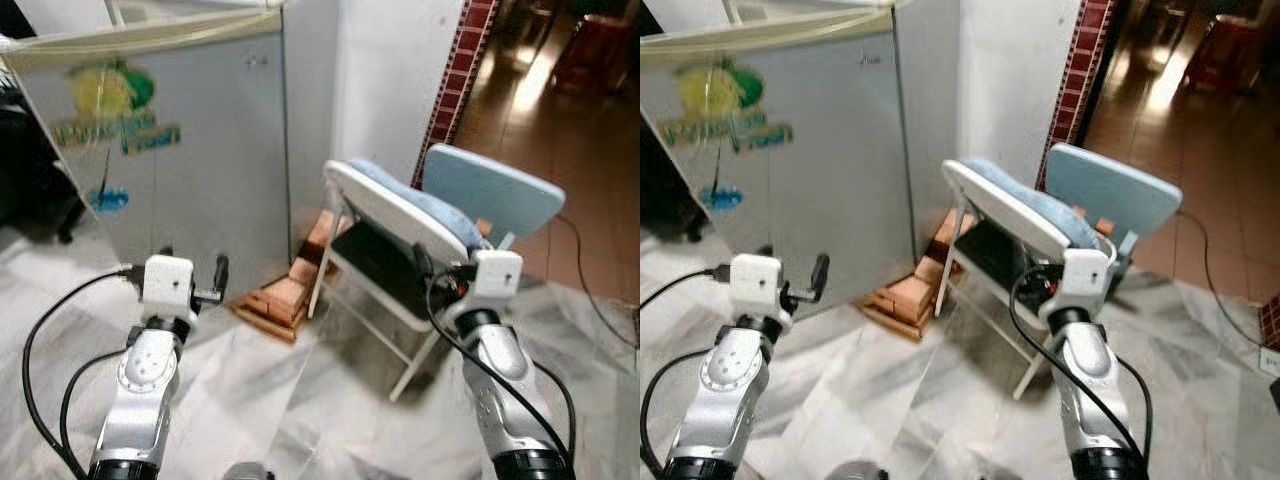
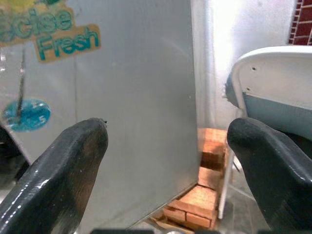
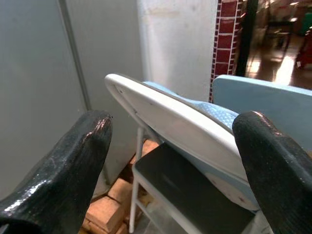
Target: Restocking fridge
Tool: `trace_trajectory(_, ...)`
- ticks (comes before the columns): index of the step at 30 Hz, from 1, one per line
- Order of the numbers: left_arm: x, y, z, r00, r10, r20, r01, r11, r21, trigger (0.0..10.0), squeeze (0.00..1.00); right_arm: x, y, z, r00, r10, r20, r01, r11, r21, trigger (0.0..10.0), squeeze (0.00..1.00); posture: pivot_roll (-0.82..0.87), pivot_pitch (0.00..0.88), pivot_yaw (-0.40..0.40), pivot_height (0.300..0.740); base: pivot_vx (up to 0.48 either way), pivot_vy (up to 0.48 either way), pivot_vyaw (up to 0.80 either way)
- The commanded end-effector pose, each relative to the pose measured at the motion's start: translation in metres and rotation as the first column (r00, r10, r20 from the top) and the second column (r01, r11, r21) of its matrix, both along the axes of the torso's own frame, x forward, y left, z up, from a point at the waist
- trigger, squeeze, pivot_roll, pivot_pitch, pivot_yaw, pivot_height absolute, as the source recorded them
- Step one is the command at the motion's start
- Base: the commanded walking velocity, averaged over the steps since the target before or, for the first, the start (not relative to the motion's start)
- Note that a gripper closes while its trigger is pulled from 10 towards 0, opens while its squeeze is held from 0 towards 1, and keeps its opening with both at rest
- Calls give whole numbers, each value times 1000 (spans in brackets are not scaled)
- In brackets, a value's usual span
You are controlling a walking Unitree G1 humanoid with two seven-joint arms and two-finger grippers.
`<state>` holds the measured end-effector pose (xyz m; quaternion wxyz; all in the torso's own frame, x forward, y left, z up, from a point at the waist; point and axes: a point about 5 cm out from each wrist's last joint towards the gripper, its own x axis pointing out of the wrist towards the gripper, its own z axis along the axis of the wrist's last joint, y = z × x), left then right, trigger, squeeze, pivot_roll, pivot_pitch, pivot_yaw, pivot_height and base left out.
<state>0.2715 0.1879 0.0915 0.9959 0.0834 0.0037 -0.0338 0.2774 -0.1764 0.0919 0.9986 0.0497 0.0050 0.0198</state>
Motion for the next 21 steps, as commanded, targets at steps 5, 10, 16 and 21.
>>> trace_trajectory(5,3,12,6,999,36,21,-36,999,9,10000,0,8,12,6,998,52,26,-52,999,8,10000,0,9,0,-18,740,0,480,-598)
trace_trajectory(10,3,10,5,999,30,25,-30,1000,-3,10000,0,8,12,6,998,53,31,-53,999,0,10000,0,7,0,-16,740,0,480,0)
trace_trajectory(16,5,9,5,999,19,27,-18,1000,-13,10000,0,8,10,6,999,41,33,-40,999,-21,10000,0,3,0,-10,740,0,480,0)
trace_trajectory(21,7,8,8,999,9,40,-9,1000,-15,10000,0,6,6,4,1000,20,16,-20,999,-39,10000,0,3,0,-7,740,0,480,0)
